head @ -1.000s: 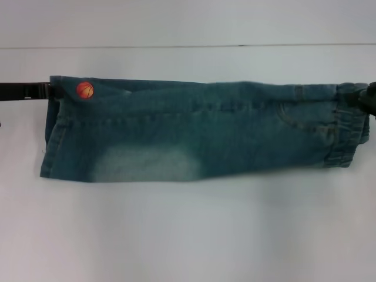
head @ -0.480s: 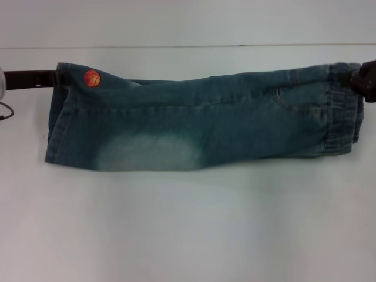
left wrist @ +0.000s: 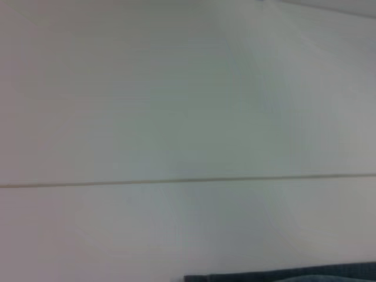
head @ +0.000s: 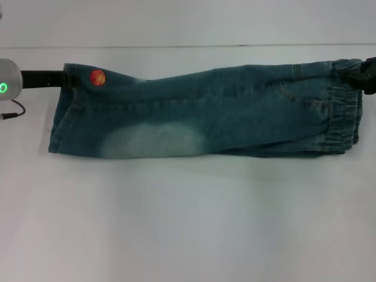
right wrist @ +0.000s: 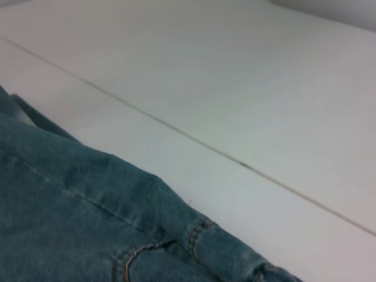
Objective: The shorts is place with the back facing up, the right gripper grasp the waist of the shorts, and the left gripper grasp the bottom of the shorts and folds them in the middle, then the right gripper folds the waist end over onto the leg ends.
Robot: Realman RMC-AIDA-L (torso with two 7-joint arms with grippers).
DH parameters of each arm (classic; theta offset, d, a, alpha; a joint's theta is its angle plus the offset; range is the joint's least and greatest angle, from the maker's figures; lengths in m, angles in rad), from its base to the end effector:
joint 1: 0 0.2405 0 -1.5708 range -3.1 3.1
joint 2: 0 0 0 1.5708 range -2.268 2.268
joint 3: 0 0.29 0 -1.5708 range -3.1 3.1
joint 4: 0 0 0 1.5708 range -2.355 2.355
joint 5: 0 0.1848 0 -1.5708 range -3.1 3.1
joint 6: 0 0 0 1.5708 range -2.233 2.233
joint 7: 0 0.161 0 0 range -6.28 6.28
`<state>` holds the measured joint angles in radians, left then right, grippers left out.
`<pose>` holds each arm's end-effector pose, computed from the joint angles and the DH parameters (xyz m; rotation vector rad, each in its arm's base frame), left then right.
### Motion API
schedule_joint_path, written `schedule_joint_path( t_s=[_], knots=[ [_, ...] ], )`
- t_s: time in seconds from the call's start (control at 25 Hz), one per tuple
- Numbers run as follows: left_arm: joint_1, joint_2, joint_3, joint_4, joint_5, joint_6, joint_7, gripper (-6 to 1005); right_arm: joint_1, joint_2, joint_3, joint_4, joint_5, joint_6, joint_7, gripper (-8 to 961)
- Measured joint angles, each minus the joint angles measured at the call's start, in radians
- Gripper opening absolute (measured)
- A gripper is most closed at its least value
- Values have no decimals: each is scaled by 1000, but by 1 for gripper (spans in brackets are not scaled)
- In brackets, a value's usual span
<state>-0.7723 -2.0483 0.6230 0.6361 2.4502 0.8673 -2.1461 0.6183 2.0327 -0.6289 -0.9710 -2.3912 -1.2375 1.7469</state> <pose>-0.2954 0.4543 0.0030 -2.0488 -1.2128 -0.2396 0.2992 0.4120 0.0524 -2.3380 0.7015 0.0981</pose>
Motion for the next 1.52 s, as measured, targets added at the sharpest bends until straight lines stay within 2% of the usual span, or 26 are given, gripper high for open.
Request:
schedule_joint_path(
  t_s=[0.08,0.2,0.32,0.52,0.84,0.96,1.16,1.52],
  knots=[
    [-1,3,26,-1,1,6,0,66,2,0,-6,-4,-16,1,9,97],
    [-2,7,58,-2,1,26,-4,83,2,0,-17,-20,-25,-2,26,240],
    [-2,7,80,-3,1,33,-4,196,-3,1,-23,-35,-32,5,33,371],
    [-2,-7,94,8,1,17,-4,385,-9,7,-29,-57,-34,7,34,549],
    [-19,-10,125,11,0,34,-4,716,-14,11,-29,-62,-34,2,35,730],
    [-25,-9,145,9,1,62,-3,923,-14,13,-31,-57,-35,2,35,798],
    [-30,-4,161,7,2,107,-2,923,-14,13,-48,-55,-41,0,42,917],
    [-30,-6,165,-2,27,83,-8,922,-12,25,-54,-64,-87,12,62,917]
  ],
)
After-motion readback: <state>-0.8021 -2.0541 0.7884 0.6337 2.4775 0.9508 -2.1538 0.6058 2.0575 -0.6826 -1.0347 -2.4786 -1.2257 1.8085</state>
